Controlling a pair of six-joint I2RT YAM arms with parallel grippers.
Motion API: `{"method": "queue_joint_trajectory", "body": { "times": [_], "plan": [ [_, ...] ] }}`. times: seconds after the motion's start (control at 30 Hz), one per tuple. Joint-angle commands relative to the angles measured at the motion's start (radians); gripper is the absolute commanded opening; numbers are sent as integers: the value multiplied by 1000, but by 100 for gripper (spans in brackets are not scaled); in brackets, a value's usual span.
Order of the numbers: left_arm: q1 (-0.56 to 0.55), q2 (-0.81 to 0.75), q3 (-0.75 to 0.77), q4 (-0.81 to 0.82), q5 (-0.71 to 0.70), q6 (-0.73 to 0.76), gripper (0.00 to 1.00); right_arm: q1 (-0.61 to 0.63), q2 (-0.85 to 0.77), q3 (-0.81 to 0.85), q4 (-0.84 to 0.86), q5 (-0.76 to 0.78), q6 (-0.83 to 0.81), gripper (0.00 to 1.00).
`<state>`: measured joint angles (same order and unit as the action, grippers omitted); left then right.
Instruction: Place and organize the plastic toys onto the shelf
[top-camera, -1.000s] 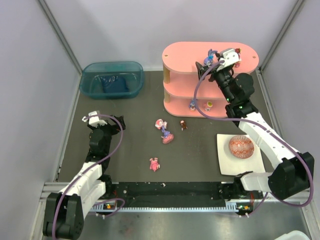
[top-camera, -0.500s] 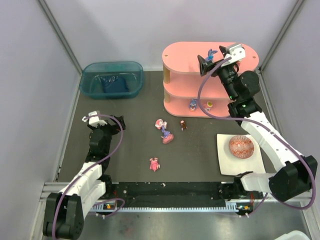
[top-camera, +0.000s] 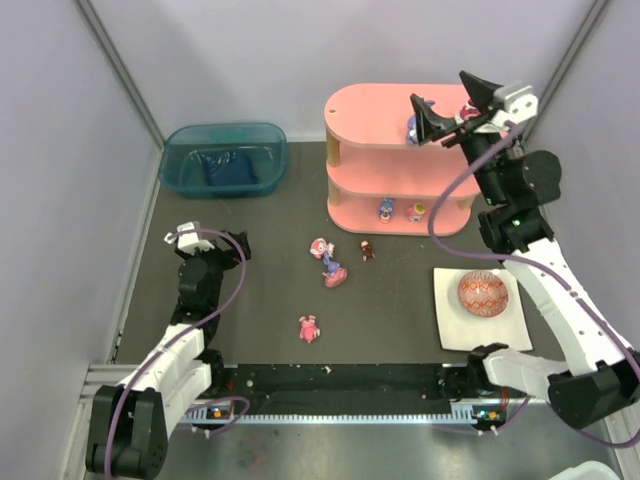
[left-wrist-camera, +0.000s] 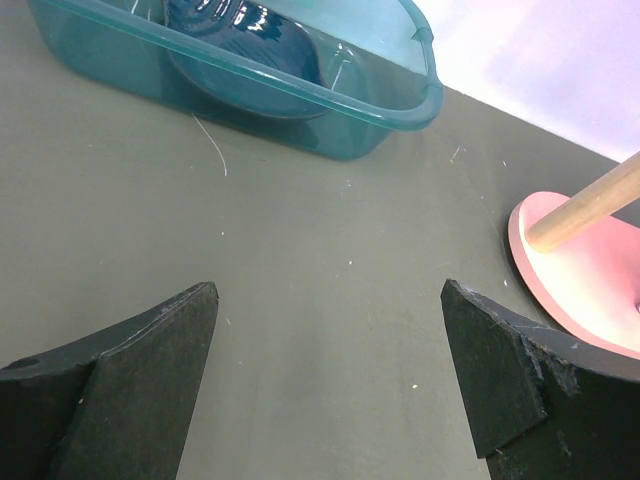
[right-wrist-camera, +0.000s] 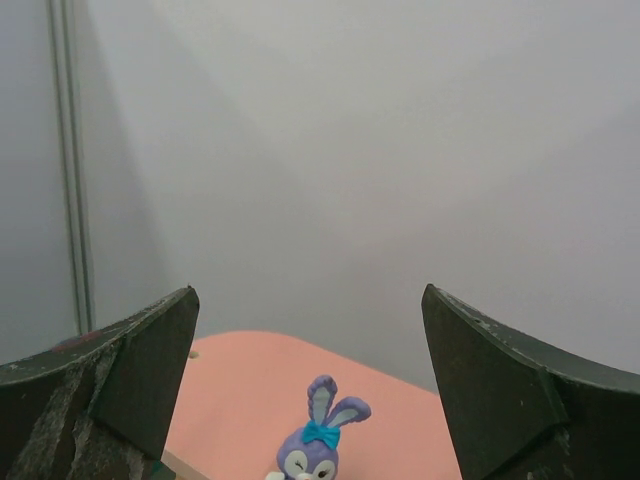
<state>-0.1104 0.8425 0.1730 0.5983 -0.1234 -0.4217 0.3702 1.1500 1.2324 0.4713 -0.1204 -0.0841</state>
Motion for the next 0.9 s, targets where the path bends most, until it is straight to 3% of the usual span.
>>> {"method": "queue_joint_trajectory", "body": {
  "times": [0.0,0.47,0.63,0.87],
  "plan": [
    [8,-5,-10,55,7,-11,99,-8,-99,24,0,-59,69,94],
    [11,1,-6,51,10,-11,99,-1,-371,-275,-241,-120,135,93],
    [12,3,-6,51,10,-12,99,3,-378,-361,-212,-88,116,92],
    [14,4,-4,51,11,-15,99,4,-308,-338,-162,-56,136,93]
  ]
}}
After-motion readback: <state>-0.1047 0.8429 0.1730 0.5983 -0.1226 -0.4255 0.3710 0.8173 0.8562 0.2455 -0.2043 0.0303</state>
